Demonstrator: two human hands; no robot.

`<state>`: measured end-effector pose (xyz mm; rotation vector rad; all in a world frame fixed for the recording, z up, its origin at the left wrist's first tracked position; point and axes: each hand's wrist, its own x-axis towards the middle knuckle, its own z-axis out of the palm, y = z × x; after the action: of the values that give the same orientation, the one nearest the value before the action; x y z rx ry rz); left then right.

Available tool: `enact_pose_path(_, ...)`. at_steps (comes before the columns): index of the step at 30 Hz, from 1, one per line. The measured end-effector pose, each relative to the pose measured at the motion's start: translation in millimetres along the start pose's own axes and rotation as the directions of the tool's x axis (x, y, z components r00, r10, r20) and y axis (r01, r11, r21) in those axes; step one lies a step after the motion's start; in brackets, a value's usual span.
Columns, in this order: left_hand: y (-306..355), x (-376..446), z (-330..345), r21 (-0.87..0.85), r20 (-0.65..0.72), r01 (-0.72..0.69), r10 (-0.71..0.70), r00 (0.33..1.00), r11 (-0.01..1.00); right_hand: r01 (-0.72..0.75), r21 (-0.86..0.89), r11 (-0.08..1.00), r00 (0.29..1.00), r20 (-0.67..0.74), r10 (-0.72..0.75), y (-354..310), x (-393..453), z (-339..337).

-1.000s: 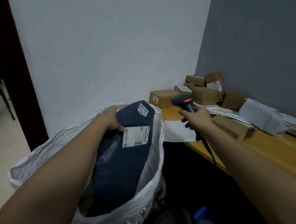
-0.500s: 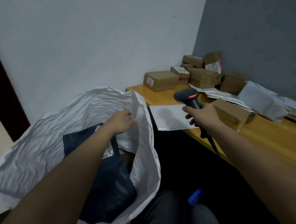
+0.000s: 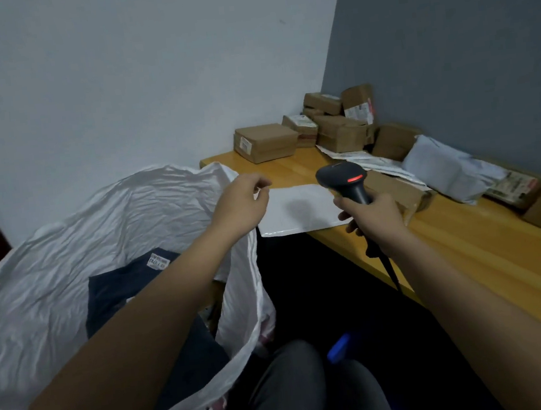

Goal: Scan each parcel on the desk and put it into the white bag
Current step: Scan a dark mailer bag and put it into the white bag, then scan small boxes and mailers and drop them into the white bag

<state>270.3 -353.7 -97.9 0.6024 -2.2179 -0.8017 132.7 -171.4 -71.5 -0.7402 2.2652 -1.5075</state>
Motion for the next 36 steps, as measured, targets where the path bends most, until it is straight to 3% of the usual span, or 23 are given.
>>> enact_pose_path(4, 30.5, 14.8, 34.8, 0.060, 0.092, -0.060, 0.054, 0.994, 0.996, -0.050, 0.008, 0.999, 0.995, -0.089, 0.050, 14.9, -2.1, -39.4)
enact_pose_path(6, 35.9, 21.4, 57.6, 0.229, 0.271, -0.080, 0.015, 0.963, 0.970, -0.073, 0.004, 0.997, 0.990, -0.119, 0.073, 23.0, -3.3, -57.6)
enact_pose_path(9, 32.3, 24.9, 92.7, 0.509, 0.481, -0.185, -0.100, 0.871, 0.841, -0.083, 0.012, 0.996, 0.985, -0.151, 0.084, 35.9, -5.0, -76.8)
enact_pose_path(14, 15.4, 22.1, 124.9, 0.641, 0.540, -0.287, -0.152, 0.828, 0.712, -0.097, 0.004, 0.995, 0.983, -0.154, 0.097, 50.3, -5.1, -90.7)
enact_pose_path(17, 10.4, 25.8, 129.3, 0.666, 0.507, -0.329, -0.082, 0.858, 0.670, -0.124, -0.006, 0.992, 0.981, -0.152, 0.122, 56.8, -2.8, -96.0)
enact_pose_path(19, 11.9, 31.9, 126.2, 0.649, 0.470, -0.301, -0.057, 0.881, 0.699, -0.131, 0.001, 0.991, 0.980, -0.149, 0.130, 61.2, -3.0, -98.0)
enact_pose_path(21, 19.9, 38.9, 116.6, 0.592, 0.366, -0.202, -0.038, 0.930, 0.780, -0.123, 0.039, 0.992, 0.979, -0.158, 0.128, 66.8, -4.6, -98.5)
enact_pose_path(24, 37.3, 48.8, 98.3, 0.425, 0.095, -0.045, 0.005, 0.995, 0.904, -0.107, 0.129, 0.986, 0.966, -0.220, 0.134, 74.1, -8.0, -98.7)
enact_pose_path(27, 62.6, 49.4, 87.1, 0.045, -0.030, 0.041, -0.039, 0.999, 0.998, -0.083, 0.204, 0.975, 0.946, -0.292, 0.142, 74.7, -10.7, -100.7)
enact_pose_path(29, 80.1, 45.9, 86.1, -0.189, -0.034, 0.064, -0.072, 0.997, 0.980, -0.061, 0.246, 0.967, 0.938, -0.316, 0.140, 71.8, -13.5, -102.6)
enact_pose_path(32, 97.6, 38.1, 90.4, -0.478, 0.012, 0.109, -0.118, 0.993, 0.872, -0.044, 0.291, 0.956, 0.930, -0.339, 0.146, 65.4, -21.9, -107.8)
enact_pose_path(36, 106.6, 20.5, 98.1, -0.639, 0.184, 0.266, -0.192, 0.964, 0.722, -0.033, 0.347, 0.937, 0.918, -0.360, 0.166, 61.6, -44.2, -119.8)
